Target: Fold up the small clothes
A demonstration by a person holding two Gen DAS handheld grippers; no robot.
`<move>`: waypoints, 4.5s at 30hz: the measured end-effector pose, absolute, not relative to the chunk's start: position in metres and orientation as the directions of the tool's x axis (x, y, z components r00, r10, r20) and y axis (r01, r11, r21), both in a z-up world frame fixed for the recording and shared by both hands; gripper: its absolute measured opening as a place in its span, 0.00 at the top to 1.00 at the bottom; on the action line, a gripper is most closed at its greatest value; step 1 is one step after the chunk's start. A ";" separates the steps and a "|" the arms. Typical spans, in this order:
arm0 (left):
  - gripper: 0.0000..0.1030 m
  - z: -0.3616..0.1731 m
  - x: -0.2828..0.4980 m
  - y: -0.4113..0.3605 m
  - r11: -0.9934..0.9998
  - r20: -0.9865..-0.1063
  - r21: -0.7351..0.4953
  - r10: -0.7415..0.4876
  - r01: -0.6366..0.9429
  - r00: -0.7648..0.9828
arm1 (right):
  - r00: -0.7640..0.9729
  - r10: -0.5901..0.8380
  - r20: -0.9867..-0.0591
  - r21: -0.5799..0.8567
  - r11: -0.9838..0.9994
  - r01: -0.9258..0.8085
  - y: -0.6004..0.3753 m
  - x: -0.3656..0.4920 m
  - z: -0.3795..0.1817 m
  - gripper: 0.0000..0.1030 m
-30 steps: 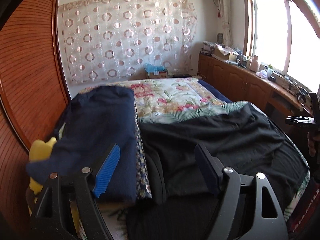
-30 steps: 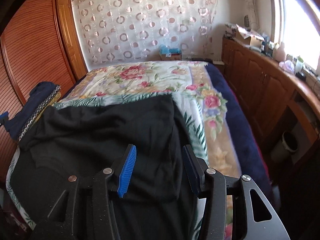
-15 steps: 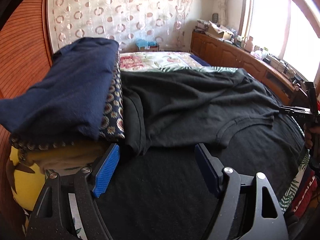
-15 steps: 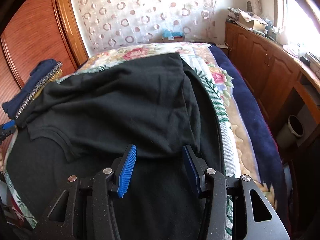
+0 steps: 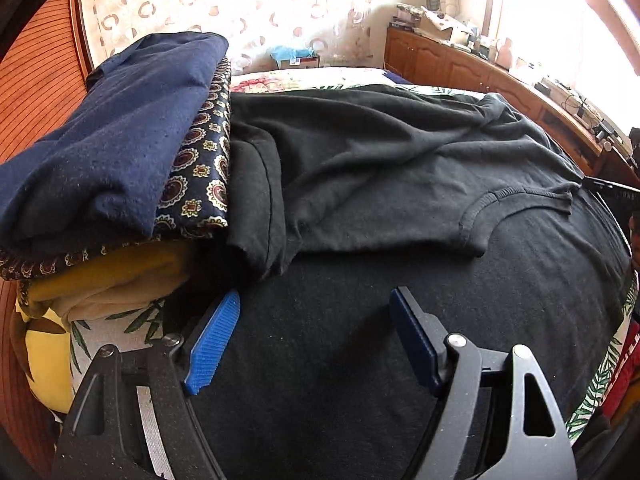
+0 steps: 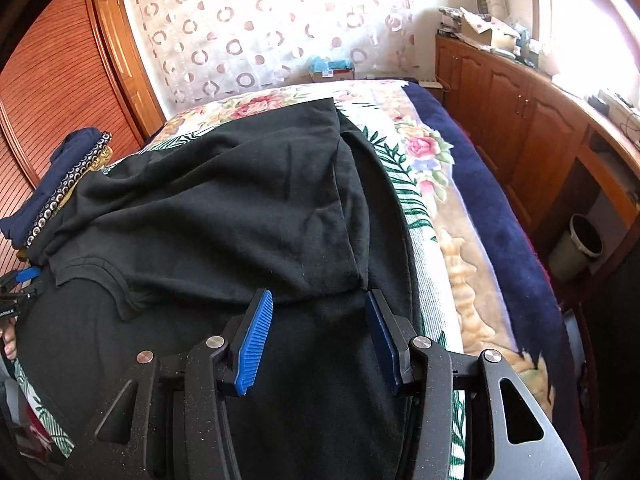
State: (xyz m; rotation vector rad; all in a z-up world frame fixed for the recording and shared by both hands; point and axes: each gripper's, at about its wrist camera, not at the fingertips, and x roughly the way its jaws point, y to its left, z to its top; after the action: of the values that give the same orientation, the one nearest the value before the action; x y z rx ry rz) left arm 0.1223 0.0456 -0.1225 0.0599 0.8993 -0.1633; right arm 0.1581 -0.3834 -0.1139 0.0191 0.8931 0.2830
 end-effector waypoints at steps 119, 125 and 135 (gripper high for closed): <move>0.24 -0.115 0.030 0.101 0.992 -0.743 -0.119 -0.068 -0.032 0.666 | 0.585 0.285 -0.759 0.083 0.934 -0.348 -0.372 0.039 -0.134 0.50; 0.24 -0.118 0.029 0.102 0.991 -0.744 -0.126 -0.071 -0.036 0.664 | 0.611 0.233 -0.757 0.002 0.935 -0.354 -0.362 0.037 -0.140 0.40; 0.48 -0.118 0.026 0.095 0.990 -0.733 -0.141 -0.113 0.013 0.671 | 0.673 0.216 -0.707 -0.039 0.939 -0.342 -0.355 0.023 -0.152 0.26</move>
State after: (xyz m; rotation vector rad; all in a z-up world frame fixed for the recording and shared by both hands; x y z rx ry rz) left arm 0.0264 0.0949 -0.1179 -0.1279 0.8329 -0.0714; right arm 0.0229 -0.3545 -0.1515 -0.1738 0.7710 0.3154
